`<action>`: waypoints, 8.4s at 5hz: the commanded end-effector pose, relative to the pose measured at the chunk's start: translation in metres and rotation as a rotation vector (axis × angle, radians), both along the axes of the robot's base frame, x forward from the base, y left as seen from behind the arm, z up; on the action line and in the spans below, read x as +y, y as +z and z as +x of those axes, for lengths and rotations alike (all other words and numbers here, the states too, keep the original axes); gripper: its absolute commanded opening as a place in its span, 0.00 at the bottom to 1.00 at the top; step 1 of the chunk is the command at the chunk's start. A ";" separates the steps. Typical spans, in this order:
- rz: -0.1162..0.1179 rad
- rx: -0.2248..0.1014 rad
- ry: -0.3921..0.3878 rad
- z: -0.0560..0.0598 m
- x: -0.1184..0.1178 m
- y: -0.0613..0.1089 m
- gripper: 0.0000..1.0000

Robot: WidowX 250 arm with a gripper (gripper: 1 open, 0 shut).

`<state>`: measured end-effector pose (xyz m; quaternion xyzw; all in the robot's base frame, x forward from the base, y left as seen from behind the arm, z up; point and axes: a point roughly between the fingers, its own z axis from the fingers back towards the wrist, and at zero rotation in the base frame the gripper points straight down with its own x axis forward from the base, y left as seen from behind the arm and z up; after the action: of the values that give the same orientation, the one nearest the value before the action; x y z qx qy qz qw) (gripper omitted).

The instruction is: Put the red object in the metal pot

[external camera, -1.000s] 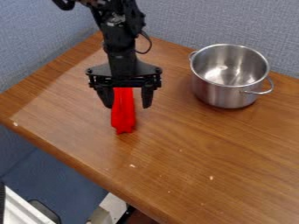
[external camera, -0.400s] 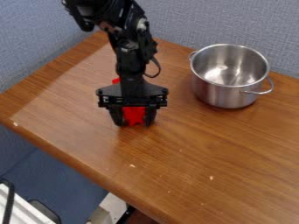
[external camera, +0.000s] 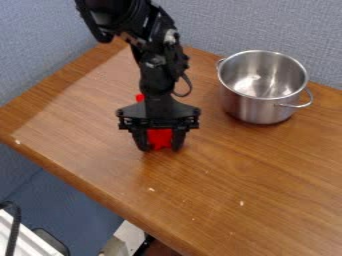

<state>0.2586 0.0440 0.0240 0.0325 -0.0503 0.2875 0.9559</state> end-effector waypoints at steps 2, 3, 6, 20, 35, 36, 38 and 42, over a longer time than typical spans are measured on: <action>0.029 -0.021 -0.044 0.007 0.011 0.009 0.00; 0.044 -0.023 -0.005 0.012 0.011 0.014 0.00; 0.049 -0.016 0.056 0.022 0.009 0.029 0.00; -0.049 -0.120 -0.057 0.089 -0.039 0.163 0.00; 0.130 -0.095 0.407 0.126 -0.078 0.087 1.00; 0.137 -0.096 0.385 0.123 -0.075 0.085 0.00; 0.127 -0.093 0.302 0.125 -0.067 0.100 0.00; 0.043 -0.091 0.277 0.174 -0.061 0.146 1.00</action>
<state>0.4303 -0.0160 0.1437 0.0637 -0.0637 0.4190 0.9035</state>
